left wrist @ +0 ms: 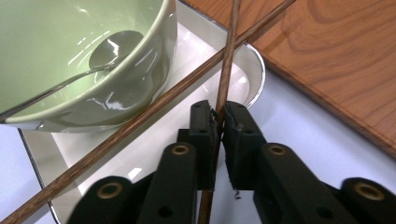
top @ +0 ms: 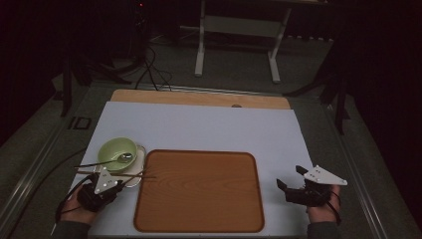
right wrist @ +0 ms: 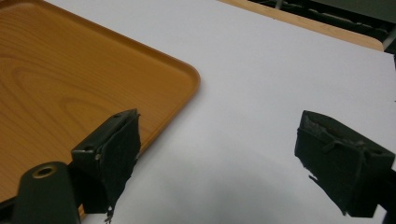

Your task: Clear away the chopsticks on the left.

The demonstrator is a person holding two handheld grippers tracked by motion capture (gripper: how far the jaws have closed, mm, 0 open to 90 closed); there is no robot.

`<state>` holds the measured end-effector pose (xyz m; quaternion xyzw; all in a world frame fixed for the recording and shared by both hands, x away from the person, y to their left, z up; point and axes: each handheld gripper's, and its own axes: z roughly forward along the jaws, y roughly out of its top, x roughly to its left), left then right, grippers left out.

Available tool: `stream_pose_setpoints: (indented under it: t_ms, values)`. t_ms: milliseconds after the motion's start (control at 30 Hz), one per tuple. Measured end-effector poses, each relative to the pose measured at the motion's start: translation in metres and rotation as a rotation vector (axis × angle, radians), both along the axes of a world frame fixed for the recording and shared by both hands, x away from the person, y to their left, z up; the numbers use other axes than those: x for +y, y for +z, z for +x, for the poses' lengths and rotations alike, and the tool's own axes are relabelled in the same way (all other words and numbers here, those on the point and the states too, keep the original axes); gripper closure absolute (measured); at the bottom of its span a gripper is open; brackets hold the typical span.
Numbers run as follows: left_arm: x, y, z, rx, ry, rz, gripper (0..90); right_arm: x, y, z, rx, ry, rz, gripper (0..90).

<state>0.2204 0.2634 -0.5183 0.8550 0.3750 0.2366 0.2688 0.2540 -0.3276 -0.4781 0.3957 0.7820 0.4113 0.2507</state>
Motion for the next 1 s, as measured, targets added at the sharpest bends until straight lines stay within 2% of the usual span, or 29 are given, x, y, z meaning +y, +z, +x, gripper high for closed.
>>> stream_pose_setpoints:
  t_ms: [100,300,533,633,767,933,1000]
  values:
    - [-0.002,0.001,0.001,0.011,0.010,-0.005,85.9,0.000,0.000,0.000,0.001,0.000,0.000,14.1]
    - [-0.005,0.003,0.005,0.055,0.033,-0.066,86.3,0.000,0.000,0.000,-0.002,-0.001,0.001,14.1]
    - [-0.009,0.013,0.008,0.053,0.044,-0.143,86.4,0.000,0.001,-0.001,-0.007,-0.008,0.003,14.1]
    - [-0.013,0.018,0.008,0.051,0.053,-0.155,86.4,-0.001,0.002,-0.002,-0.019,-0.011,0.010,14.1]
    - [-0.020,0.029,0.008,0.031,0.063,-0.178,86.4,-0.002,0.002,-0.003,-0.023,-0.015,0.015,14.1]
    - [-0.030,0.043,0.010,0.017,0.060,-0.247,86.4,-0.001,0.003,-0.003,-0.031,-0.014,0.013,14.1]
    - [-0.035,0.048,0.011,0.015,0.051,-0.258,86.5,-0.001,0.003,-0.004,-0.034,-0.015,0.014,14.1]
